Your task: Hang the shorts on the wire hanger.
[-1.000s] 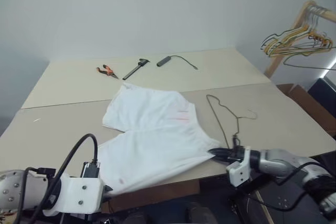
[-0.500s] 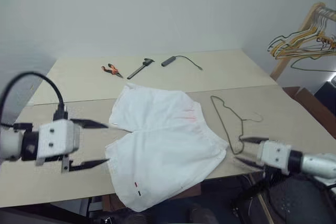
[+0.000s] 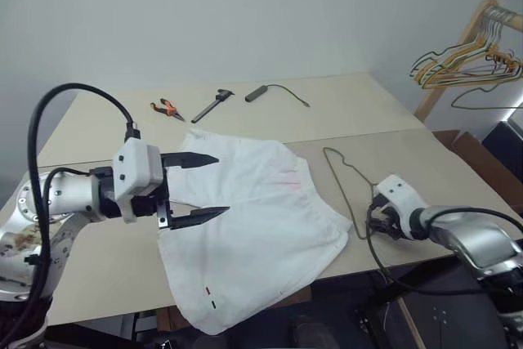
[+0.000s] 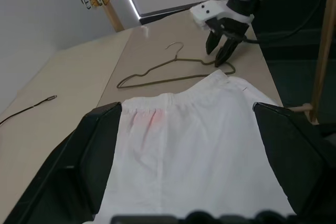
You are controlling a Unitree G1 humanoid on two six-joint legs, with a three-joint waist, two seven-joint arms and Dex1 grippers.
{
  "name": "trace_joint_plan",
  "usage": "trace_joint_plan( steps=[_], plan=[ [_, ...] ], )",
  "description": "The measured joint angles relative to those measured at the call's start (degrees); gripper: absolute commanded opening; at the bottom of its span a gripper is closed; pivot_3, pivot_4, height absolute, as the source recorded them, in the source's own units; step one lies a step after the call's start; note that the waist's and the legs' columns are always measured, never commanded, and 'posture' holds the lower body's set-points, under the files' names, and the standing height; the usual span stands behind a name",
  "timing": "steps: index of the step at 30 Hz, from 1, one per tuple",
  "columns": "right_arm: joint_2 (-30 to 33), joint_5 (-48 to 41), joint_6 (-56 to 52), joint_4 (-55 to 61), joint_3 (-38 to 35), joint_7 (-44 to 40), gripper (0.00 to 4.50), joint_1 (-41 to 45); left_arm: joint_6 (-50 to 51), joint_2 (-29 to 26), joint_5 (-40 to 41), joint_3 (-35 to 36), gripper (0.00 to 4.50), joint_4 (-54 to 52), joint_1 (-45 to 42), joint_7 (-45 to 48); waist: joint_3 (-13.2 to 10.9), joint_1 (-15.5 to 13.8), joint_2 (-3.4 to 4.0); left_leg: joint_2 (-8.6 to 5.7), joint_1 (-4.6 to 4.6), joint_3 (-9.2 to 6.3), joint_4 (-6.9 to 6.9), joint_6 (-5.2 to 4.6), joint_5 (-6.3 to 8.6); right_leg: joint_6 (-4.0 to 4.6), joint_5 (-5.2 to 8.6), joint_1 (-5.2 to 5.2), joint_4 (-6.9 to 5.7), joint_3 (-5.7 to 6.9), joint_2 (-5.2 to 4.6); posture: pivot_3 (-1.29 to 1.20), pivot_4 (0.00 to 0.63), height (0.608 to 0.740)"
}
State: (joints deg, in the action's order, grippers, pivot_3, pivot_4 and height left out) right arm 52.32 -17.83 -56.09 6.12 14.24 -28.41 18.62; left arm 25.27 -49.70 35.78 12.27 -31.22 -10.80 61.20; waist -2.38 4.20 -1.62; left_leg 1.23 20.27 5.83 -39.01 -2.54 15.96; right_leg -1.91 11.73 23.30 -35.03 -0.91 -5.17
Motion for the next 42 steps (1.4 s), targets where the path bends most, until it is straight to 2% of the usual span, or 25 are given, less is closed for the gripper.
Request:
trace_joint_plan(
  steps=[5,8,11,15,18,20,23,27,32,37,40,42],
  plan=[
    [-4.7,4.4,-3.1,-4.9,-0.3,3.8,0.05,3.7,-1.6,1.0,-1.7,-0.7,4.37,1.1,-0.5,-1.1,0.0,-0.1,-0.07,-0.06,0.00,-0.03,-0.05,0.00,0.00,-0.09,0.05,-0.04,-0.01,0.00,-0.04,-0.09,0.000,0.740],
    [-6.8,6.5,-3.0,-6.9,-2.3,6.7,0.02,4.6,-2.1,2.5,-2.6,-2.3,4.37,2.3,-1.7,-2.1,0.0,-0.3,-0.06,-0.16,0.04,-0.07,-0.05,-0.01,-0.01,-0.18,-0.02,-0.03,-0.02,0.01,-0.11,-0.09,0.000,0.740],
    [-8.5,10.8,4.6,-7.5,-4.5,11.8,0.02,5.0,-2.7,4.8,-4.3,-4.5,4.37,3.7,-4.4,-3.9,0.0,-0.1,-0.06,-0.20,0.10,-0.07,-0.04,-0.01,0.00,-0.33,-0.18,0.02,0.01,-0.02,-0.11,-0.10,0.000,0.740],
    [-6.3,22.4,28.1,-8.3,-3.6,18.9,0.02,5.1,-2.5,9.7,-6.2,-7.8,4.37,7.1,-10.1,-8.4,0.0,0.0,-0.05,-0.24,0.18,-0.12,-0.03,-0.02,0.00,-0.41,-0.18,0.09,0.02,-0.01,-0.11,-0.11,0.000,0.740],
    [3.2,37.8,53.0,-11.8,2.8,23.8,0.02,5.7,0.3,12.4,-6.3,-9.3,4.37,11.4,-16.1,-11.1,0.0,0.1,-0.05,-0.29,0.30,-0.11,-0.04,-0.02,0.00,-0.52,-0.10,0.27,0.01,0.01,-0.16,-0.12,0.000,0.740],
    [7.0,47.4,65.3,-14.8,6.7,27.5,0.02,7.6,3.3,12.8,-5.6,-9.3,4.37,14.8,-20.6,-11.6,0.0,0.9,-0.07,-0.28,0.43,-0.12,-0.05,-0.02,0.00,-0.67,-0.01,0.36,0.00,0.00,-0.14,-0.12,0.000,0.740],
    [8.0,59.5,78.5,-20.3,10.8,34.3,0.02,11.3,7.9,12.5,-3.8,-9.8,4.37,19.6,-27.4,-9.6,0.1,2.3,-0.09,-0.30,0.85,-0.11,-0.14,0.02,-0.05,-0.47,-0.16,0.83,-0.07,-0.12,-0.15,-0.13,0.000,0.740],
    [7.9,67.0,86.9,-25.1,12.2,40.2,0.02,13.6,9.8,11.7,-4.2,-12.3,4.37,23.7,-29.6,-5.7,0.1,4.0,-0.08,-0.30,0.89,-0.14,-0.14,0.02,-0.05,-0.49,-0.19,0.86,-0.03,-0.20,-0.16,-0.14,0.000,0.740],
    [7.4,70.1,92.2,-25.9,11.6,43.1,0.02,18.0,8.1,9.9,-10.0,-21.5,4.37,30.5,-32.7,2.1,0.1,5.5,-0.08,-0.31,0.87,-0.19,-0.15,-0.04,-0.02,-0.55,-0.22,0.80,0.00,-0.21,-0.16,-0.15,0.000,0.740],
    [7.0,71.1,94.8,-25.7,10.4,43.7,0.02,19.1,5.9,13.4,-16.8,-27.0,4.37,39.6,-36.2,3.2,0.1,5.8,-0.09,-0.33,0.89,-0.23,-0.16,-0.07,-0.02,-0.58,-0.25,0.79,-0.02,-0.19,-0.19,-0.17,0.000,0.740],
    [6.8,71.1,95.6,-25.6,9.4,43.6,0.00,19.2,5.0,15.1,-19.2,-29.2,3.74,43.4,-37.6,5.0,0.1,6.2,-0.08,-0.32,0.90,-0.22,-0.16,-0.12,0.00,-0.59,-0.25,0.81,-0.01,-0.22,-0.20,-0.18,0.000,0.740],
    [6.8,71.1,95.7,-25.5,8.8,43.4,0.00,19.2,4.2,15.7,-19.9,-29.4,3.12,44.0,-37.7,6.4,0.1,6.5,-0.08,-0.29,0.92,-0.21,-0.16,-0.15,0.02,-0.59,-0.25,0.85,0.00,-0.26,-0.21,-0.18,0.000,0.740]
  ],
)
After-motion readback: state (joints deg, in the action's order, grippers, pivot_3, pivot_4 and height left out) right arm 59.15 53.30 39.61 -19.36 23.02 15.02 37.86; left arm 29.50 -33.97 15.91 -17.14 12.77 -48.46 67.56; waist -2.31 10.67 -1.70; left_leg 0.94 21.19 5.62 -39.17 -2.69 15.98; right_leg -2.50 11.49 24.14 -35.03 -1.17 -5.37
